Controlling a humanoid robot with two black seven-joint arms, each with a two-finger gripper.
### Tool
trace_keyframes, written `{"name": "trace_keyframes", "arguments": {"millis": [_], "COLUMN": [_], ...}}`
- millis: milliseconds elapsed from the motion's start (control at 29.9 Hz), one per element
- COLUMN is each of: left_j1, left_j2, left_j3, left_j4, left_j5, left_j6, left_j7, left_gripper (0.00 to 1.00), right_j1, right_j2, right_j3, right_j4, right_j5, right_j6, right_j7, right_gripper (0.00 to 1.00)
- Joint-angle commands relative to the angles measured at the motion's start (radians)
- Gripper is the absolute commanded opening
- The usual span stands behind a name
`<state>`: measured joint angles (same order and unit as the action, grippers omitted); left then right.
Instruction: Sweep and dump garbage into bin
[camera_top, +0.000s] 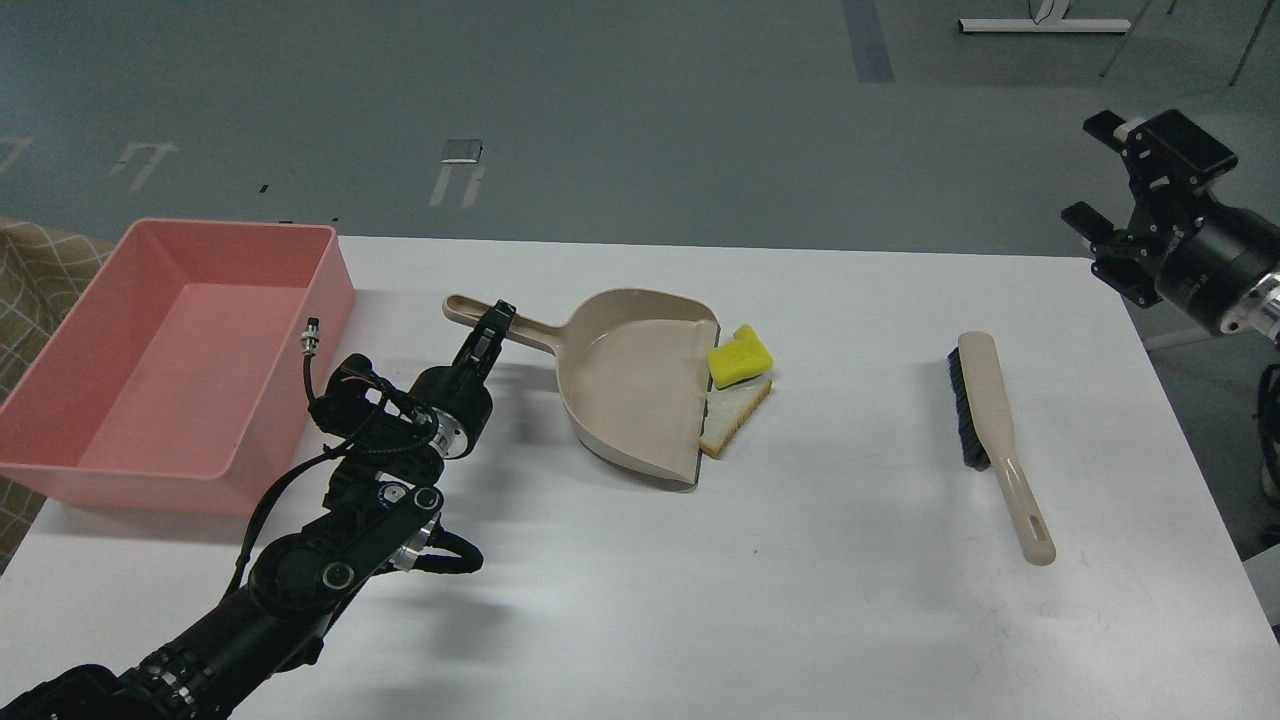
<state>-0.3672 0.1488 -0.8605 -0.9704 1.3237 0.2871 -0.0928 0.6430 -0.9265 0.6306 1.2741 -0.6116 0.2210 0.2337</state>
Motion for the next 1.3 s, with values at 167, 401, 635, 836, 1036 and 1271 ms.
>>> {"name": "trace_keyframes", "arguments": {"millis": [167,401,635,836,1036,1271], "left_j1": [-0.004,-0.004,-0.007,-0.004,-0.003,-0.007], "left_j2": [0.0,-0.002,-0.003,-0.002,-0.003,-0.003], "left_j3": [0.0,0.001,0.008,0.008,0.009,0.027], "left_j4": [-0.011,-0.013,-0.017,-0.033,-0.047,-0.047], "left_j5": [0.0,0.002,0.002,0.0,0.0,0.0], "left_j6": [0.0,0.0,0.0,0.0,0.0,0.0], "left_j7": [0.001,0.001,0.001,0.001,0.002,0.001], "left_gripper": [0.0,0.0,0.0,0.0,0.0,0.0], "right_j1": [-0.016,-0.039,-0.074,-0.124,-0.125,-0.12], "right_j2": [-0.248,-0.29,-0.21,-0.132,-0.098,-0.098], "right_j3": [-0.138,-0.204,-0.216,-0.216,-0.215,-0.215], "right_j4": [0.198,0.28,0.271,0.268,0.269,0.272], "right_j5": [-0.392,-0.572,-0.611,-0.688,-0.692,-0.692], "right_j6": [0.0,-0.002,-0.002,-0.002,-0.002,-0.003], "right_j7": [-0.065,-0.102,-0.191,-0.235,-0.266,-0.27], "right_gripper": [1.0,1.0,1.0,1.0,0.98,0.83]}}
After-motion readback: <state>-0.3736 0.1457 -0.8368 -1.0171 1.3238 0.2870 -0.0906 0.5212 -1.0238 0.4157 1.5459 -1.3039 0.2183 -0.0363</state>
